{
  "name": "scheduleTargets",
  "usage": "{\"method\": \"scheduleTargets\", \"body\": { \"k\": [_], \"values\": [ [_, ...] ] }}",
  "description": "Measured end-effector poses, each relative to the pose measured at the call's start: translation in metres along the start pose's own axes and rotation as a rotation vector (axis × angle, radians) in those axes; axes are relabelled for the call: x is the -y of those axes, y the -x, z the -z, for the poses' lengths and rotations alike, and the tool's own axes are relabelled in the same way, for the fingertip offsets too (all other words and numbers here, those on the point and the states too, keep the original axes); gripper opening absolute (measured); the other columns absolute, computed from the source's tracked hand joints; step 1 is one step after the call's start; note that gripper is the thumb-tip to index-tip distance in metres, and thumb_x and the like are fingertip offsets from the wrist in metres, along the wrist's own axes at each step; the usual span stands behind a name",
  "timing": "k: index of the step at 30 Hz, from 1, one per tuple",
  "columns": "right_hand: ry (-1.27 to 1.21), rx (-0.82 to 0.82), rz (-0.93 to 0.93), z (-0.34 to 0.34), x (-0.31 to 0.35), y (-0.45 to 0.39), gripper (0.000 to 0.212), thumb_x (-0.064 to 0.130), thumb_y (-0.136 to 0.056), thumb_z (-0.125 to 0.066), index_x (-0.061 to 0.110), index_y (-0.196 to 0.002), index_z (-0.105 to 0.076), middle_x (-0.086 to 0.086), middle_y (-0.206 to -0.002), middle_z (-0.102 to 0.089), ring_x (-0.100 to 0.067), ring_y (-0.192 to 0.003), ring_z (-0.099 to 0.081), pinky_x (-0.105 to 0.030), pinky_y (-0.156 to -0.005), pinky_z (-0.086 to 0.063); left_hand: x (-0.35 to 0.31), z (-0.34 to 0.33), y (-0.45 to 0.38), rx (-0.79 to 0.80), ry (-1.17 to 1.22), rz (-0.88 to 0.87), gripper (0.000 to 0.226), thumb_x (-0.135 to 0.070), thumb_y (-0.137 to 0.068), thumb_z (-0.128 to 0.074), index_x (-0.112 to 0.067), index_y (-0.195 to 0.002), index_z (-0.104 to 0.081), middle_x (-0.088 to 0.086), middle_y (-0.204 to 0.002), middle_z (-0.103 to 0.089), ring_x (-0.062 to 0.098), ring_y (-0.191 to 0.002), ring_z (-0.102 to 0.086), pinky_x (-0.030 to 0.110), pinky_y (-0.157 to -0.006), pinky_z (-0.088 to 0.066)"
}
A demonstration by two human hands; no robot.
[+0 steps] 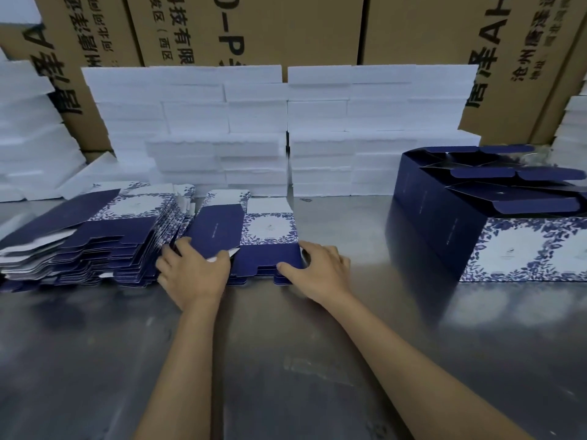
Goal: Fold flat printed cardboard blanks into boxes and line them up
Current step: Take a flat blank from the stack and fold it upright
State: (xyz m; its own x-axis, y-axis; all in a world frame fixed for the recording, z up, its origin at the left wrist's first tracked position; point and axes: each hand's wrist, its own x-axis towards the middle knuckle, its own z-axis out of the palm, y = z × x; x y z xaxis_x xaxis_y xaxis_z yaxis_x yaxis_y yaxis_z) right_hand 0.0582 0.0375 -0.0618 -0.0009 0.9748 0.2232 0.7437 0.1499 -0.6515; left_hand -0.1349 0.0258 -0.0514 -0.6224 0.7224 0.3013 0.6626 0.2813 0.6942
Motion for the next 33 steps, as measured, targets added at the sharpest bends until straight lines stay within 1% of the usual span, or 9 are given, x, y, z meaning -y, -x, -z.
{"method": "scheduleTargets", "body": {
  "k": [9,13,16,21,24,25,27,30,33],
  "values": [
    [-0.369,-0.002,-0.094,0.015,0.004,0.014,0.034,0.029,-0.085,-0.069,0.027,-0.118,-0.073,0.008,-0.11,-0.075,-0.016,-0.106,-0.067,-0.035,-0.095,-0.055,-0.013,0.009,-0.002,-0.033,0.219,-0.02,0.074,-0.018,-0.076,-0.08,-0.012,-0.14,-0.045,0.021,-0.144,-0.039,0.041,-0.129,-0.034,0.047,-0.104,-0.032],
    [-0.533,-0.015,-0.094,0.02,0.001,0.021,0.048,0.026,-0.089,-0.07,0.024,-0.137,-0.066,0.016,-0.128,-0.07,-0.002,-0.112,-0.066,-0.023,-0.101,-0.051,-0.023,0.015,0.003,-0.141,0.464,-0.169,0.074,-0.011,-0.076,-0.08,-0.014,-0.141,-0.046,0.016,-0.146,-0.035,0.034,-0.133,-0.035,0.026,-0.099,-0.037],
    [-0.596,-0.081,-0.092,0.021,-0.001,0.028,0.027,0.026,-0.09,-0.069,0.039,-0.113,-0.076,0.029,-0.101,-0.073,-0.004,-0.103,-0.068,-0.008,-0.084,-0.049,-0.033,0.016,0.011,-0.201,0.604,-0.277,0.084,-0.015,-0.076,-0.084,-0.018,-0.147,-0.039,0.01,-0.157,-0.02,0.025,-0.144,-0.031,-0.005,-0.097,-0.024],
    [-0.769,-0.12,-0.082,0.028,0.005,0.036,0.053,0.017,-0.092,-0.068,0.068,-0.075,-0.068,0.04,-0.089,-0.07,0.019,-0.091,-0.064,0.001,-0.078,-0.043,-0.043,0.019,0.02,-0.228,0.663,-0.26,0.098,-0.028,-0.076,-0.085,-0.027,-0.154,-0.026,-0.001,-0.16,-0.025,0.013,-0.147,-0.026,0.027,-0.118,-0.028],
    [-0.851,-0.13,-0.063,0.029,0.006,0.037,0.059,0.014,-0.094,-0.069,0.07,-0.072,-0.067,0.043,-0.088,-0.068,0.022,-0.092,-0.063,0.003,-0.077,-0.042,-0.05,0.024,0.027,-0.157,0.793,-0.193,0.097,-0.028,-0.077,-0.084,-0.034,-0.153,-0.023,-0.002,-0.151,-0.043,-0.016,-0.121,-0.042,-0.005,-0.091,-0.029],
    [-0.855,-0.133,-0.057,0.03,0.005,0.038,0.061,0.013,-0.094,-0.069,0.07,-0.071,-0.067,0.043,-0.086,-0.068,0.023,-0.09,-0.062,0.003,-0.076,-0.042,-0.052,0.026,0.03,-0.142,0.816,-0.199,0.096,-0.026,-0.078,-0.083,-0.034,-0.152,-0.023,-0.002,-0.146,-0.047,-0.023,-0.111,-0.045,-0.01,-0.08,-0.028],
    [-0.856,-0.127,-0.033,0.032,0.0,0.039,0.062,0.012,-0.096,-0.068,0.068,-0.069,-0.069,0.044,-0.084,-0.067,0.025,-0.088,-0.062,0.004,-0.074,-0.042,-0.056,0.029,0.033,-0.118,0.845,-0.249,0.095,-0.02,-0.08,-0.082,-0.033,-0.153,-0.022,-0.005,-0.143,-0.051,-0.025,-0.105,-0.048,-0.008,-0.083,-0.032],
    [-0.921,-0.174,-0.01,0.047,-0.009,0.042,0.035,0.012,-0.095,-0.069,0.045,-0.091,-0.078,0.037,-0.088,-0.072,0.021,-0.09,-0.064,0.002,-0.074,-0.045,-0.064,0.036,0.039,-0.085,0.861,-0.32,0.092,-0.008,-0.086,-0.071,-0.037,-0.155,-0.018,-0.017,-0.148,-0.047,-0.005,-0.12,-0.054,0.018,-0.106,-0.042],
    [-1.047,-0.162,-0.147,0.069,-0.014,0.04,0.031,0.011,-0.093,-0.069,0.024,-0.122,-0.07,0.011,-0.1,-0.078,-0.005,-0.095,-0.073,-0.018,-0.089,-0.057,-0.075,0.036,0.052,-0.058,0.835,-0.394,0.089,0.002,-0.092,-0.056,-0.043,-0.156,-0.013,-0.026,-0.152,-0.04,-0.001,-0.123,-0.056,0.03,-0.098,-0.053]
  ]
}}
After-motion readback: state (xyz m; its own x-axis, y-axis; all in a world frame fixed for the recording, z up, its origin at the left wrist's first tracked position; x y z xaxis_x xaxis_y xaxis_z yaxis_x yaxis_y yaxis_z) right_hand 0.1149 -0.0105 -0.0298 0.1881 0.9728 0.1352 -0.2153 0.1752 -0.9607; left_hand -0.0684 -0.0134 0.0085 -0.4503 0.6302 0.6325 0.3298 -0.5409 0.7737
